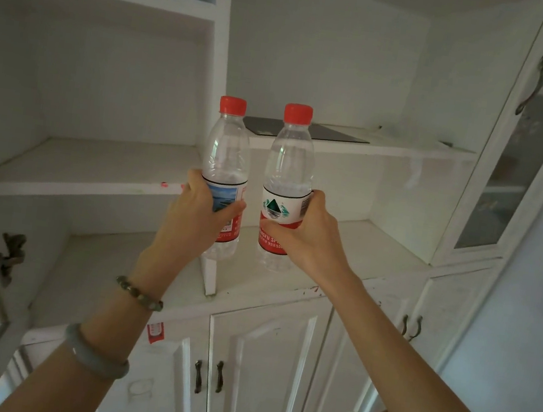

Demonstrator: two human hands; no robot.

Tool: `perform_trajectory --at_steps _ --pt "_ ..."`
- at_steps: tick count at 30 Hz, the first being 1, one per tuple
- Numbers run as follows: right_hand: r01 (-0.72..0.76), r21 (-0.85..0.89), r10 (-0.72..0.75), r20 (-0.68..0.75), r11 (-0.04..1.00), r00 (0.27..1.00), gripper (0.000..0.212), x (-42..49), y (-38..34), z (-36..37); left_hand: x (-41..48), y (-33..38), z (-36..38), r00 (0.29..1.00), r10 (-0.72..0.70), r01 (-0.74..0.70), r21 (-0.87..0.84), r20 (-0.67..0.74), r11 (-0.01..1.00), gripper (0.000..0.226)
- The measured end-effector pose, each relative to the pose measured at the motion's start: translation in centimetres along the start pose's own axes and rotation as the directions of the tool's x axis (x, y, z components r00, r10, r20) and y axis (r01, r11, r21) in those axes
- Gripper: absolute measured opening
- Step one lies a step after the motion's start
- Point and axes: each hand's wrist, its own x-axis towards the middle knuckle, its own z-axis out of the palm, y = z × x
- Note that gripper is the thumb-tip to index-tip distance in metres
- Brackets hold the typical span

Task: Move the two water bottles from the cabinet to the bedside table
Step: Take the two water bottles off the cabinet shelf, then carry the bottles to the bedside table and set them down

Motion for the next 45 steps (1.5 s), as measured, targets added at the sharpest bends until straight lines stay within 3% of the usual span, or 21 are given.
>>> perform_trajectory --at_steps 12,23,29,33,45 --pt "0.146 0.11 -0.167 0.211 0.983 0.963 0.06 -5.8 0.3 -4.0 -11.2 4.7 -1.0 0.96 -0.126 0.158 0.111 -0.25 0.981 0.045" --pt "0.203 0.31 -0.326 0.424 0.929 0.845 0.059 -13.6 -4.2 -2.0 -23.5 6.3 -7.2 0.848 -0.179 0.328 0.229 -0.499 0.916 0.044" --pt "0.213 0.41 -0.423 0.532 0.887 0.734 0.056 -19.3 -9.0 1.1 -30.9 6.9 -13.6 0.727 -0.224 0.512 0.295 -0.65 0.807 0.049" --pt "0.213 0.506 -0.512 0.577 0.836 0.637 0.059 -23.8 -13.1 3.4 -36.3 7.2 -18.1 0.655 -0.169 0.569 0.332 -0.737 0.752 0.049" --pt "0.157 0.726 -0.733 0.61 0.669 0.302 0.06 -43.9 -27.7 9.8 -56.6 10.5 -31.9 0.334 -0.163 0.813 0.196 -0.928 0.548 0.052"
